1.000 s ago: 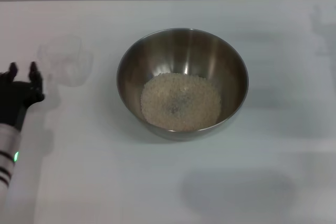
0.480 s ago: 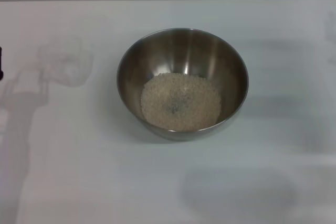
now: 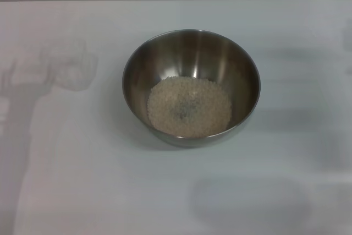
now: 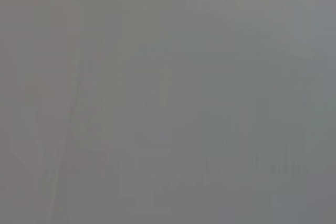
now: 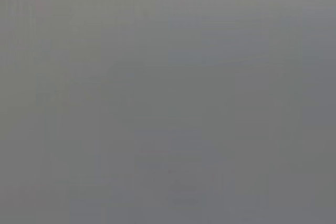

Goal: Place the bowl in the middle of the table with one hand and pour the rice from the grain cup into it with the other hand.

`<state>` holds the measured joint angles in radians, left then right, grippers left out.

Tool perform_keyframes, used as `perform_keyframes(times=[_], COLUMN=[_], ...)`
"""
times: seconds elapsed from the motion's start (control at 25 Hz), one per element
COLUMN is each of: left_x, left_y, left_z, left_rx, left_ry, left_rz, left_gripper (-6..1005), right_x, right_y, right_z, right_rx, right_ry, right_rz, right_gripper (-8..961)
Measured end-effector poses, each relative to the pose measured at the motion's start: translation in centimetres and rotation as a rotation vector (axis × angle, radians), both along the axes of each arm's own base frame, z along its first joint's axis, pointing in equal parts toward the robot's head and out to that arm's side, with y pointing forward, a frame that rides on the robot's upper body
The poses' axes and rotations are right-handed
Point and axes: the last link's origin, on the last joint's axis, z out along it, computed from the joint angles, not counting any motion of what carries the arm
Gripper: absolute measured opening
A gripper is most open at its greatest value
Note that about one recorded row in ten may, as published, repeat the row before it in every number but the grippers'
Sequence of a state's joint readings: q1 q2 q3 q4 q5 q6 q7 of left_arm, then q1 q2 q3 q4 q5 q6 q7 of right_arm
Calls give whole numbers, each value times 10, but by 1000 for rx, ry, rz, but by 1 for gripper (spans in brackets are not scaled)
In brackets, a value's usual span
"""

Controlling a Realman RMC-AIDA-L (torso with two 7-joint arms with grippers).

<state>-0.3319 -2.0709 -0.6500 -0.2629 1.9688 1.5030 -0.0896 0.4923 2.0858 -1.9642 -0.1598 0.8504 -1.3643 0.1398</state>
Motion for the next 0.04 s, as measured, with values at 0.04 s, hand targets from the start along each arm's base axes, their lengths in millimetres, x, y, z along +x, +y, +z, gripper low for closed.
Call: perform_keyframes(times=[0.04], left_x=[0], left_y=[0], left_z=[0], left_rx=[2], left_ry=[-2], left_rz=[0], left_gripper=[756], right_x=[-1], right_y=[0], right_z=[-1], right_rx=[-7], right_ry=[-5], right_rz=[5], right_gripper=[566])
